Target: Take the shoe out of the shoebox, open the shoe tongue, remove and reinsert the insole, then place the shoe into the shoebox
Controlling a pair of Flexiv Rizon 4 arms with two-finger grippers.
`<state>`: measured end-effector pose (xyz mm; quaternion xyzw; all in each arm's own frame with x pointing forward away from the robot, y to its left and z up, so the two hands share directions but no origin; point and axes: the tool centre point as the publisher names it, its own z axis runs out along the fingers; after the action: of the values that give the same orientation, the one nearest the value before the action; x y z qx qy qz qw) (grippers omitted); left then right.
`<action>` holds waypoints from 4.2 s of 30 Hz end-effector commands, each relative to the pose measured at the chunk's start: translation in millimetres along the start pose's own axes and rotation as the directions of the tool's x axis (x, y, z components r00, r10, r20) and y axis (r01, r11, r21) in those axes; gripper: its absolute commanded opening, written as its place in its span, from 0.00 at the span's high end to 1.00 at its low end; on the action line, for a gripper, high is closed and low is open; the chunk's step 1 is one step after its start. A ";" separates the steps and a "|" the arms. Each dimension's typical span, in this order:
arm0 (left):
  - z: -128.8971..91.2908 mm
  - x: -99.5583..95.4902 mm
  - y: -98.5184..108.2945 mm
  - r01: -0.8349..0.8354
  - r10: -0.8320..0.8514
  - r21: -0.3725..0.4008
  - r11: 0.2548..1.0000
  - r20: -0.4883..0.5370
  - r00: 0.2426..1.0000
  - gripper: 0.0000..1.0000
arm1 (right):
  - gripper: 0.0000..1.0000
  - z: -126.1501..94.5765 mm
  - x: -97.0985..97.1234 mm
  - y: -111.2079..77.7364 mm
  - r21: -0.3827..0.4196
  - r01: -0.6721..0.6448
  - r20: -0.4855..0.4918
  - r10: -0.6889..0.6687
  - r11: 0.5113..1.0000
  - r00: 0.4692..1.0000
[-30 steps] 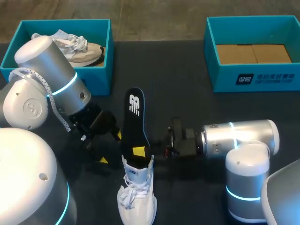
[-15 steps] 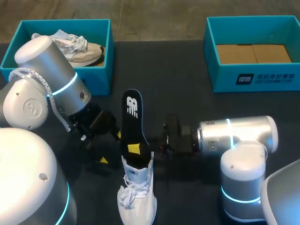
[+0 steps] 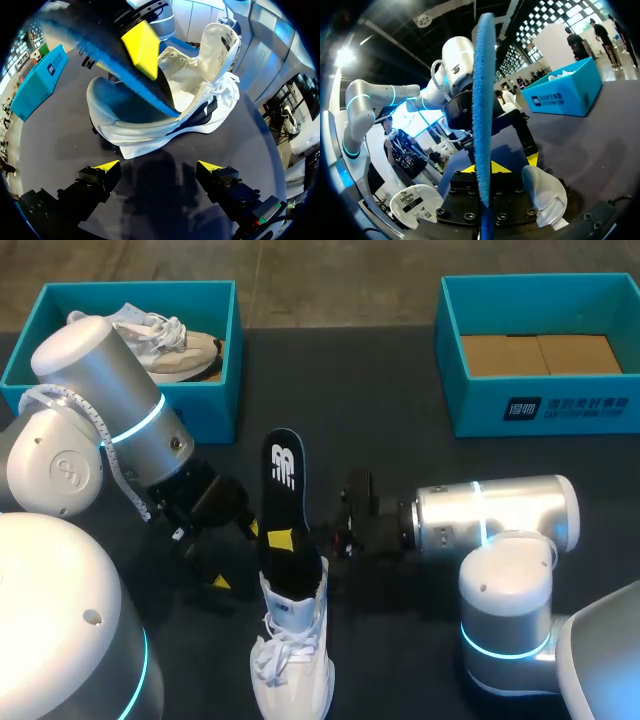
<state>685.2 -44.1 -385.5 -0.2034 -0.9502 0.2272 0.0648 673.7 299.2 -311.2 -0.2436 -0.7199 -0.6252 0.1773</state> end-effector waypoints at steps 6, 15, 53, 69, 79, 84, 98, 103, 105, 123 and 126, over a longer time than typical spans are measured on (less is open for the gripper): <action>-0.5 1.0 0.0 -0.001 0.001 -0.001 1.000 0.002 1.000 0.00 | 1.00 0.6 -4.7 -5.6 0.009 -0.037 -0.011 0.037 0.999 0.999; -0.5 1.0 0.0 -0.001 0.001 -0.001 1.000 0.002 1.000 0.00 | 1.00 -5.1 -1.8 -14.4 0.030 -0.069 -0.012 0.070 0.997 0.997; -0.5 1.0 0.0 -0.001 0.001 -0.001 1.000 0.002 1.000 0.00 | 0.69 0.0 15.4 -45.0 0.069 -0.102 0.003 0.102 0.992 0.995; -0.5 1.0 0.0 -0.001 0.001 -0.001 1.000 0.002 1.000 0.00 | 0.75 -2.6 7.1 -21.5 0.040 -0.054 0.006 0.054 0.998 0.999; -0.5 1.0 0.0 -0.001 0.001 -0.001 1.000 0.002 1.000 0.00 | 1.00 -5.1 -0.2 -16.4 0.010 -0.056 0.027 0.055 0.998 0.998; -0.5 1.0 0.0 -0.001 0.001 -0.001 1.000 0.002 1.000 0.00 | 1.00 -2.3 -2.5 -20.1 0.021 -0.065 0.033 0.064 0.998 0.997; -0.5 1.0 0.0 -0.001 0.001 -0.001 1.000 0.002 1.000 0.00 | 1.00 -4.4 -4.2 -46.6 0.041 -0.138 0.050 0.135 0.990 0.990; -0.5 1.0 0.0 -0.001 0.001 -0.001 1.000 0.002 1.000 0.00 | 1.00 -6.1 0.9 -54.6 0.053 -0.155 0.050 0.153 0.986 0.987; -0.5 1.0 0.0 -0.001 0.001 -0.001 1.000 0.002 1.000 0.00 | 1.00 -6.1 3.1 -57.2 0.058 -0.165 0.046 0.163 0.985 0.986; -0.5 1.0 0.0 -0.001 0.001 -0.001 1.000 0.002 1.000 0.00 | 0.63 -3.9 12.9 -33.3 0.054 -0.109 0.027 0.108 0.993 0.994; -0.5 1.0 0.0 -0.001 0.001 -0.001 1.000 0.002 1.000 0.00 | 0.64 -3.9 12.8 -28.7 0.054 -0.098 0.030 0.097 0.994 0.995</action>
<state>685.2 -44.1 -385.5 -0.2034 -0.9502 0.2272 0.0648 644.4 292.5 -331.8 -0.2809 -0.7219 -0.5985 0.2043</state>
